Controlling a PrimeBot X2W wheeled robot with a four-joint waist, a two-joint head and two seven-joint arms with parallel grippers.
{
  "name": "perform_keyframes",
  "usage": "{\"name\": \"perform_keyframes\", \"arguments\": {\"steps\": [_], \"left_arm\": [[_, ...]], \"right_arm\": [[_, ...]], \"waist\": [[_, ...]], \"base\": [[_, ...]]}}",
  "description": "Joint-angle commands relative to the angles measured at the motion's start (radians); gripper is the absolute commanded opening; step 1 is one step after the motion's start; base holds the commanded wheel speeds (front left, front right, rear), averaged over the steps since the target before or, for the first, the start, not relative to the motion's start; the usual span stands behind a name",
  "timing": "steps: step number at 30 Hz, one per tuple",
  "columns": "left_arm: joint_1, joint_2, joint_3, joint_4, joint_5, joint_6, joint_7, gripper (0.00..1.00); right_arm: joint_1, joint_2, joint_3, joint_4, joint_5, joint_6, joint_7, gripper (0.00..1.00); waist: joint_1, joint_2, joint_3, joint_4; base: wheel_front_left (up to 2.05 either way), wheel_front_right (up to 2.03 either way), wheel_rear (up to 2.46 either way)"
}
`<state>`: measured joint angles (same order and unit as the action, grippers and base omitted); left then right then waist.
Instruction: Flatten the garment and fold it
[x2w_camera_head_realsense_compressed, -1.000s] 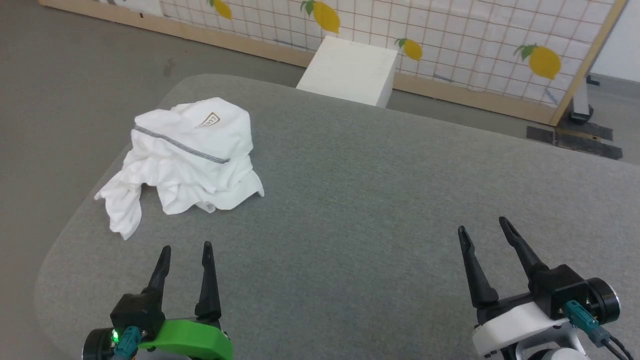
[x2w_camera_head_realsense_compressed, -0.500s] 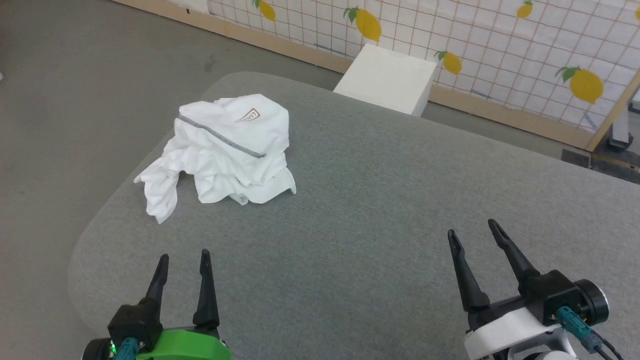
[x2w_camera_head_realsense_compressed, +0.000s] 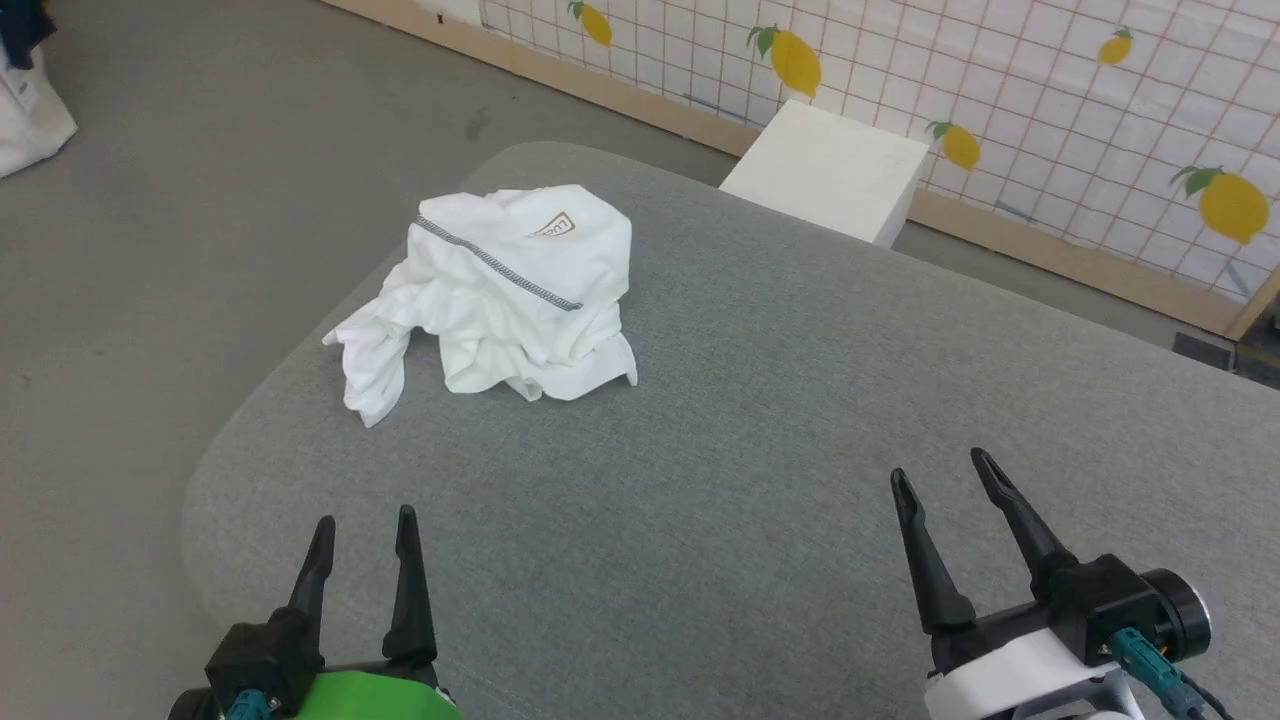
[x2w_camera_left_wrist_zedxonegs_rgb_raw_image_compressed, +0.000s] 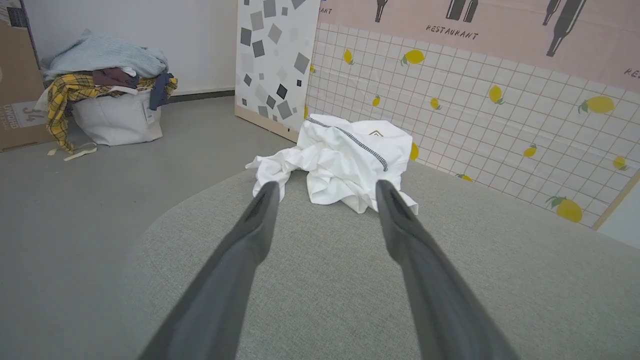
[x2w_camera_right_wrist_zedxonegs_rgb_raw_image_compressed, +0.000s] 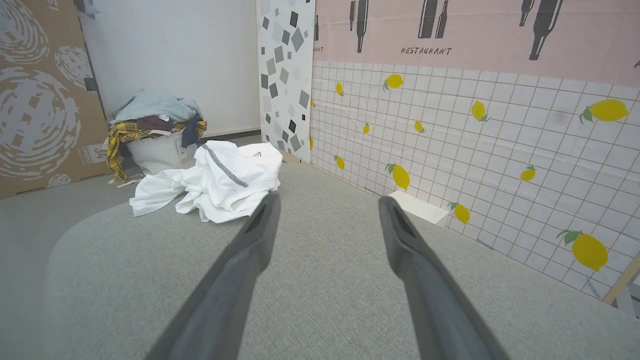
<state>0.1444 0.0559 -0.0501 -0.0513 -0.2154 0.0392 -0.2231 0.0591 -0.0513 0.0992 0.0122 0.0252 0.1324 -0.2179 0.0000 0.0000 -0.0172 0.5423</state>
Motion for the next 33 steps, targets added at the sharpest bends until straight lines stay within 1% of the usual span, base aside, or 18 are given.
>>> {"name": "perform_keyframes", "arguments": {"steps": [1, 14, 28, 33], "left_arm": [[0.018, -0.005, -0.005, -0.002, -0.01, -0.003, -0.012, 1.0], [0.029, -0.006, -0.013, -0.01, -0.035, 0.005, -0.039, 1.0], [0.024, -0.006, -0.019, -0.008, -0.043, 0.008, -0.039, 1.0], [-0.025, -0.006, -0.022, -0.033, -0.083, 0.003, -0.039, 1.0]], "right_arm": [[0.007, 0.001, 0.004, 0.002, 0.005, -0.002, -0.012, 1.0], [0.006, 0.001, 0.008, 0.002, 0.008, -0.002, -0.04, 1.0], [0.006, 0.001, 0.002, -0.001, 0.004, -0.002, -0.039, 1.0], [-0.001, 0.001, -0.041, -0.025, -0.011, -0.002, -0.027, 1.0]], "waist": [[0.0, 0.0, 0.004, 0.01], [0.0, 0.0, 0.011, 0.065], [0.0, 0.0, 0.018, 0.063], [0.0, 0.0, 0.047, 0.062]], "base": [[0.0, 0.0, 0.0], [0.0, 0.0, 0.0], [0.0, 0.0, 0.0], [0.0, 0.0, 0.0]]}}
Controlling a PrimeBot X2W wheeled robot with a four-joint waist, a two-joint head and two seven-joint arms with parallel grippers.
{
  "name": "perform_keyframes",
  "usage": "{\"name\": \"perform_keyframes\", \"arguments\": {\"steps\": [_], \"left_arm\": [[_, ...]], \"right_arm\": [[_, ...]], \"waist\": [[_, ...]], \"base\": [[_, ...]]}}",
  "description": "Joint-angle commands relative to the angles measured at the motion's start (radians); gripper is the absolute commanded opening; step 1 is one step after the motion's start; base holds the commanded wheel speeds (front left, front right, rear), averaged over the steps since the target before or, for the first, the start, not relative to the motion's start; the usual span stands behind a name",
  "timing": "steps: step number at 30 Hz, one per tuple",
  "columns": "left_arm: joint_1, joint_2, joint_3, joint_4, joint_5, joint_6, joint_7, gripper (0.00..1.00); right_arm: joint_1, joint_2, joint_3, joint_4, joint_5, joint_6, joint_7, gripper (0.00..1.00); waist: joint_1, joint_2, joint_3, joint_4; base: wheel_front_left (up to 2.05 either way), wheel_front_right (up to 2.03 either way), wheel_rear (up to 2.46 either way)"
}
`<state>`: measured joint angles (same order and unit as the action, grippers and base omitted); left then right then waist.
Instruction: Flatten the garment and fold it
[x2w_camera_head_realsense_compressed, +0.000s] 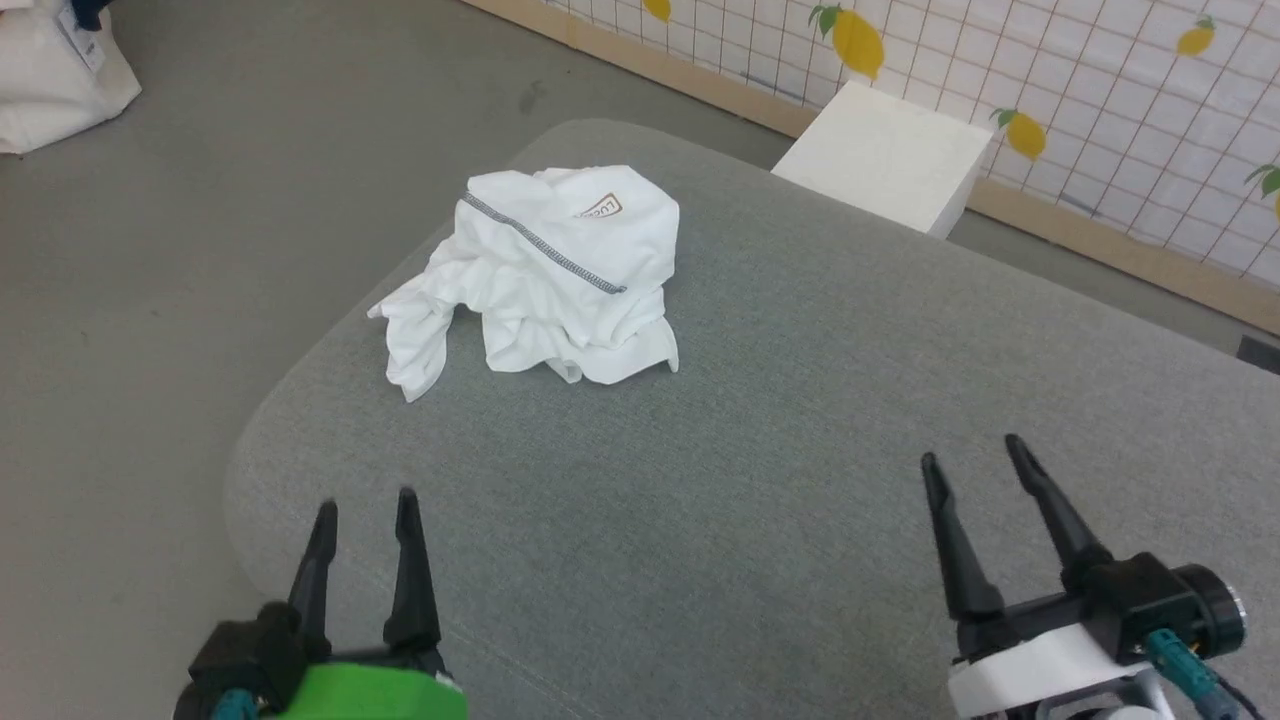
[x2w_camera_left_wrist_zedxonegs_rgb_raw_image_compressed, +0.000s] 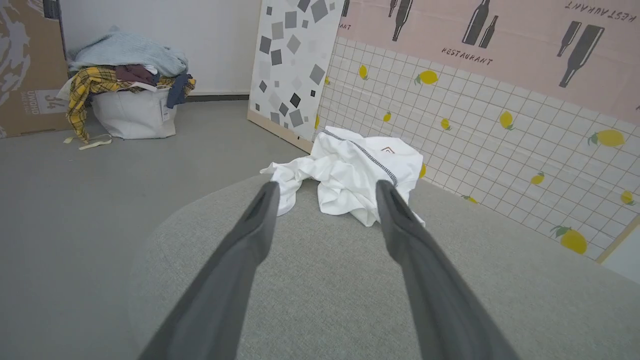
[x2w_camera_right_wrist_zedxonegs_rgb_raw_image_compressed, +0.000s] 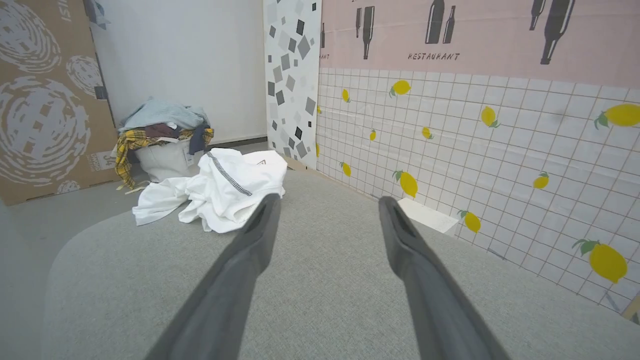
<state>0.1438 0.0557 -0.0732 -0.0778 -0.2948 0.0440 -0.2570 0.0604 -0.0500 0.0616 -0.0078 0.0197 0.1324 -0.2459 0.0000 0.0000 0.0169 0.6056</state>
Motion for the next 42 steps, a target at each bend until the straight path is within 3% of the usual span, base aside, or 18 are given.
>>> {"name": "perform_keyframes", "arguments": {"steps": [1, 7, 14, 21, 27, 35, 42], "left_arm": [[-0.043, -0.005, 0.002, -0.016, -0.006, -0.003, -0.005, 1.0], [-0.224, 0.05, -0.025, -0.105, 0.029, -0.04, 0.068, 1.0], [-0.489, 0.129, -0.019, -0.13, 0.0, -0.086, 0.286, 1.0], [-0.743, 0.215, 0.022, 0.034, -0.041, -0.116, 0.422, 1.0], [-0.868, 0.28, -0.013, 0.18, -0.061, -0.148, 0.534, 1.0], [-0.905, 0.348, -0.058, 0.342, -0.007, -0.149, 0.622, 1.0], [-0.892, 0.366, -0.097, 0.457, 0.009, -0.151, 0.69, 1.0]], "right_arm": [[-0.005, 0.0, -0.011, -0.013, -0.013, -0.002, 0.005, 1.0], [-0.02, 0.0, -0.045, -0.086, -0.068, -0.002, 0.045, 1.0], [-0.041, -0.045, -0.027, -0.195, -0.085, -0.002, 0.104, 1.0], [-0.064, -0.116, -0.01, -0.306, -0.061, -0.002, 0.162, 1.0], [-0.097, -0.17, -0.009, -0.401, -0.04, -0.002, 0.206, 1.0], [-0.145, -0.227, -0.02, -0.487, -0.017, -0.002, 0.25, 1.0], [-0.14, -0.252, -0.037, -0.513, -0.004, -0.002, 0.262, 1.0]], "waist": [[0.0, 0.0, 0.022, -0.003], [0.0, 0.0, 0.103, -0.024], [0.0, 0.0, 0.224, -0.067], [0.0, 0.0, 0.353, -0.111], [0.0, 0.0, 0.455, -0.158], [0.0, 0.0, 0.564, -0.223], [0.0, 0.0, 0.615, -0.24]], "base": [[0.0, 0.0, 0.0], [0.0, 0.0, 0.0], [0.0, 0.0, 0.0], [0.0, 0.0, 0.0], [0.0, 0.0, 0.0], [0.0, 0.0, 0.0], [0.0, 0.0, 0.0]]}}
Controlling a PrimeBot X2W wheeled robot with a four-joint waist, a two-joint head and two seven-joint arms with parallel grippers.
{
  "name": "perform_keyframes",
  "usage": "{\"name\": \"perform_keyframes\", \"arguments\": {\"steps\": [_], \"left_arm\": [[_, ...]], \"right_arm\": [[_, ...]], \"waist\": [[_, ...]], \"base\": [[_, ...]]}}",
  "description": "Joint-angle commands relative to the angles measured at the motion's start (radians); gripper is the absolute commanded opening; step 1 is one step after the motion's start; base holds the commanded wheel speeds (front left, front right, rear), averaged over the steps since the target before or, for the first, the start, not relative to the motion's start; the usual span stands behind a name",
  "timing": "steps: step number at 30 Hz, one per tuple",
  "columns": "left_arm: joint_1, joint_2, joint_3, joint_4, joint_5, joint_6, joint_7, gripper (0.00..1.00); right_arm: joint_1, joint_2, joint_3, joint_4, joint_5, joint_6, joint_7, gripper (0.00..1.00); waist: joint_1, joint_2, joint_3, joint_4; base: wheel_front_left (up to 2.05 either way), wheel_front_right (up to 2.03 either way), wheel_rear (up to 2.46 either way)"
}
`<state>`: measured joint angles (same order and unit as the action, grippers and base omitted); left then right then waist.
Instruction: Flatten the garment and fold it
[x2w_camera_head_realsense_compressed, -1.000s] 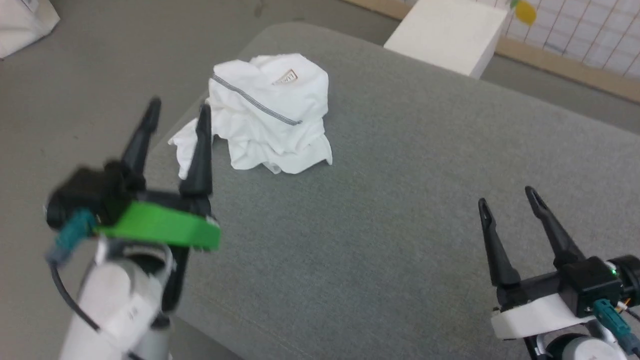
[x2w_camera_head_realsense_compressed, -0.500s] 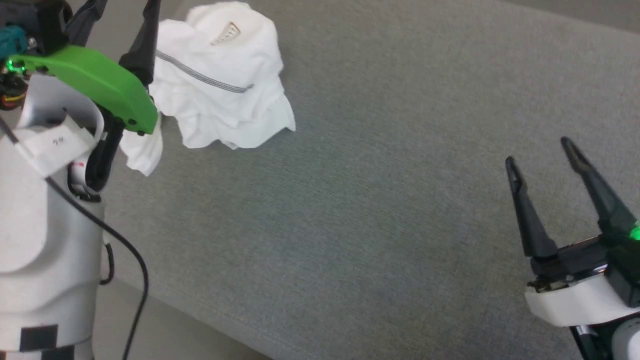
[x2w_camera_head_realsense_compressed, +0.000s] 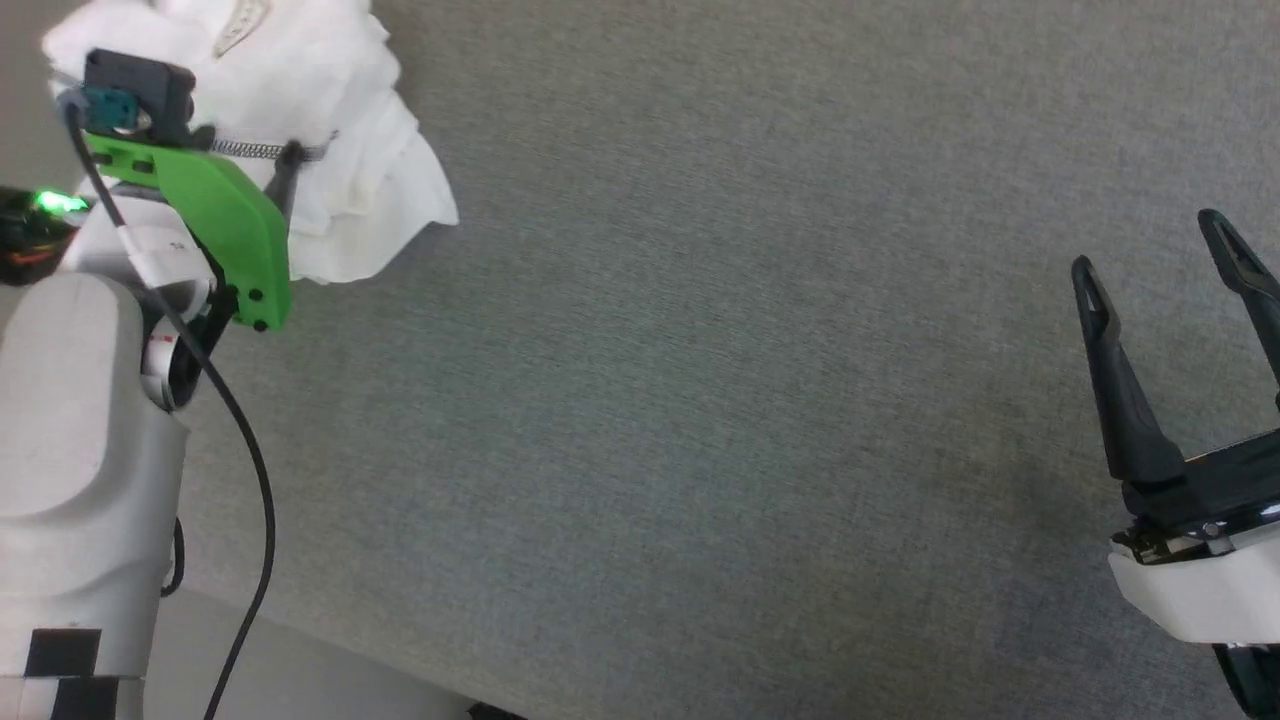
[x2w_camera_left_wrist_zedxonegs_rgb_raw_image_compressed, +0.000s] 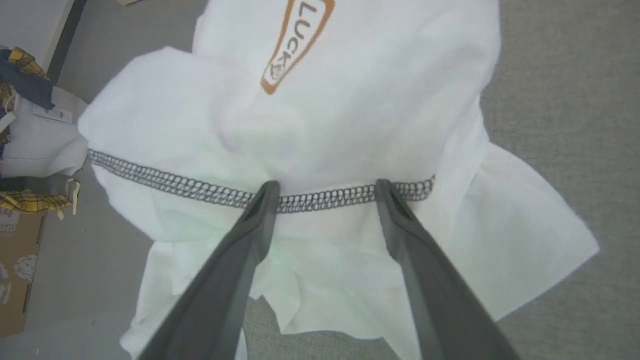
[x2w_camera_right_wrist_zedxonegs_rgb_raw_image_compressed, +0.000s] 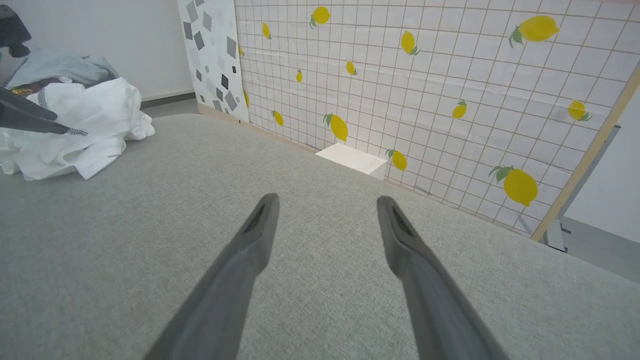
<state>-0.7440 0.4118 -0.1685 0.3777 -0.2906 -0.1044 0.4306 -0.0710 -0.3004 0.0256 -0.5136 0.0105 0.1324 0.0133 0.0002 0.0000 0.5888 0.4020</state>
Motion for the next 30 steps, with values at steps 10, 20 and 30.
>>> {"name": "perform_keyframes", "arguments": {"steps": [10, 20, 30], "left_arm": [[0.003, 0.044, -0.058, 0.117, 0.082, 0.017, -0.061, 0.0], [-0.05, 0.114, 0.006, 0.116, 0.027, 0.008, -0.118, 0.0], [-0.088, 0.204, 0.092, 0.006, -0.038, 0.019, -0.052, 0.0]], "right_arm": [[-0.023, -0.007, 0.0, -0.006, 0.017, -0.002, -0.001, 1.0], [-0.026, 0.057, 0.021, 0.071, 0.024, -0.002, -0.057, 1.0], [0.017, 0.17, -0.013, 0.194, 0.019, -0.002, -0.136, 1.0]], "waist": [[-0.0002, 0.0, 0.055, -0.057], [-0.0002, 0.0, -0.077, -0.074], [-0.0002, 0.0, -0.276, -0.11]], "base": [[0.0, 0.0, 0.0], [0.0, 0.0, 0.0], [0.0, 0.0, 0.0]]}}
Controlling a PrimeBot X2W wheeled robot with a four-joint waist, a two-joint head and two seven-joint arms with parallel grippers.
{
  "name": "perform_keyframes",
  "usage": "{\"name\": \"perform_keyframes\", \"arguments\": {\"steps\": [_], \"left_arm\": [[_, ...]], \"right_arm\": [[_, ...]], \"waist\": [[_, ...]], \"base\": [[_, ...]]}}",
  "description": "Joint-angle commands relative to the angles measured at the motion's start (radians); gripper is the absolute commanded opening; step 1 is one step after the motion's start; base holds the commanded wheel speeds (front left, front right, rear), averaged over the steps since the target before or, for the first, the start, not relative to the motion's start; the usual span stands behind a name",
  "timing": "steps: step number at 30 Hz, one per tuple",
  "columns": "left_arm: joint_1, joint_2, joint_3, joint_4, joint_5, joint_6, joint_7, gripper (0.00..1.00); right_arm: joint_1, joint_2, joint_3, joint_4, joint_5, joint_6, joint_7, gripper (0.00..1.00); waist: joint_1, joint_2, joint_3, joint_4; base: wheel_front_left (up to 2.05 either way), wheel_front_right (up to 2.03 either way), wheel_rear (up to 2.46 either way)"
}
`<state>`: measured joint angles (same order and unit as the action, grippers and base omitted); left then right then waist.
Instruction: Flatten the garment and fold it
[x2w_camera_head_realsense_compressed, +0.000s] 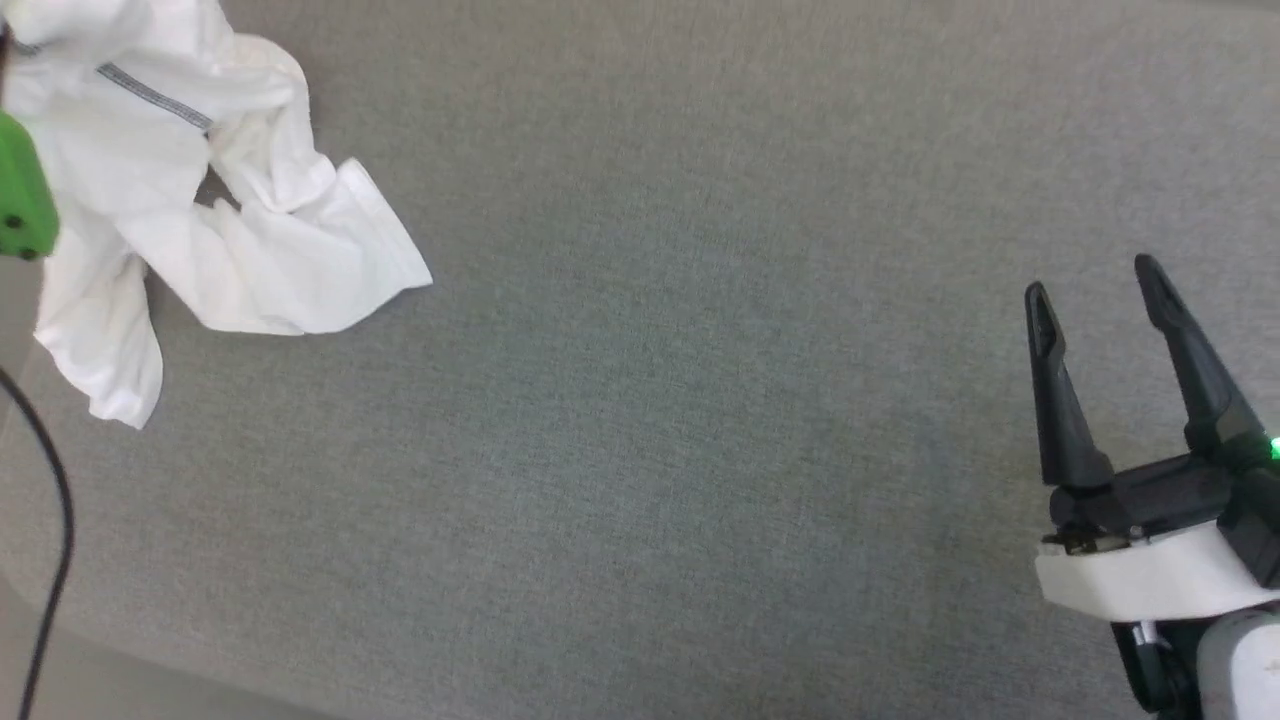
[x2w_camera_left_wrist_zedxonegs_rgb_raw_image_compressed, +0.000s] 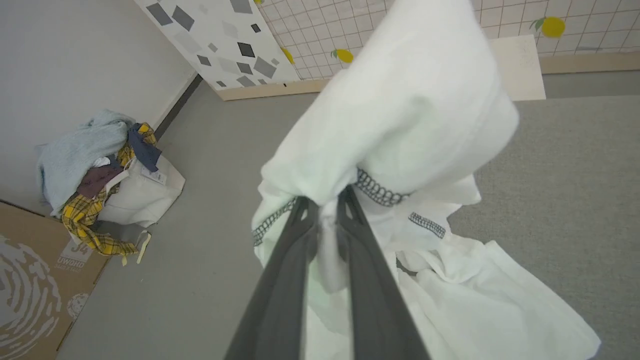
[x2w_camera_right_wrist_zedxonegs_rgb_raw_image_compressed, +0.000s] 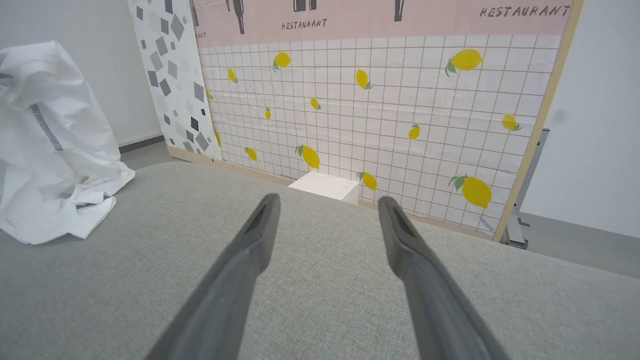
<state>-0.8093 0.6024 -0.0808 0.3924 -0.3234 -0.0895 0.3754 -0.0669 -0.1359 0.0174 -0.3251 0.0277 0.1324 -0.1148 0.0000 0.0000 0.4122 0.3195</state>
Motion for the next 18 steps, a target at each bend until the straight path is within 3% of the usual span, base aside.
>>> {"name": "perform_keyframes", "arguments": {"steps": [1, 9, 15, 18], "left_arm": [[-0.026, 0.021, 0.007, -0.02, -0.008, 0.003, 0.014, 0.0], [-0.104, 0.06, -0.003, -0.163, -0.056, -0.015, 0.142, 0.0], [-0.222, 0.012, -0.027, -0.263, -0.09, -0.005, 0.212, 0.0], [-0.291, -0.043, -0.039, -0.29, -0.114, 0.015, 0.234, 0.0]], "right_arm": [[0.019, 0.015, -0.01, 0.017, 0.001, -0.002, -0.016, 1.0], [0.094, 0.075, -0.071, 0.097, -0.004, -0.002, -0.069, 1.0], [0.121, 0.085, -0.105, 0.12, 0.002, -0.002, -0.086, 1.0], [0.127, 0.085, -0.124, 0.131, 0.026, -0.002, -0.093, 1.0]], "waist": [[0.0, 0.0, -0.119, -0.032], [0.0, 0.0, -0.259, -0.068], [0.0, 0.0, -0.304, -0.094], [0.0, 0.0, -0.322, -0.111]], "base": [[0.0, 0.0, 0.0], [0.0, 0.0, 0.0], [0.0, 0.0, 0.0], [0.0, 0.0, 0.0]]}}
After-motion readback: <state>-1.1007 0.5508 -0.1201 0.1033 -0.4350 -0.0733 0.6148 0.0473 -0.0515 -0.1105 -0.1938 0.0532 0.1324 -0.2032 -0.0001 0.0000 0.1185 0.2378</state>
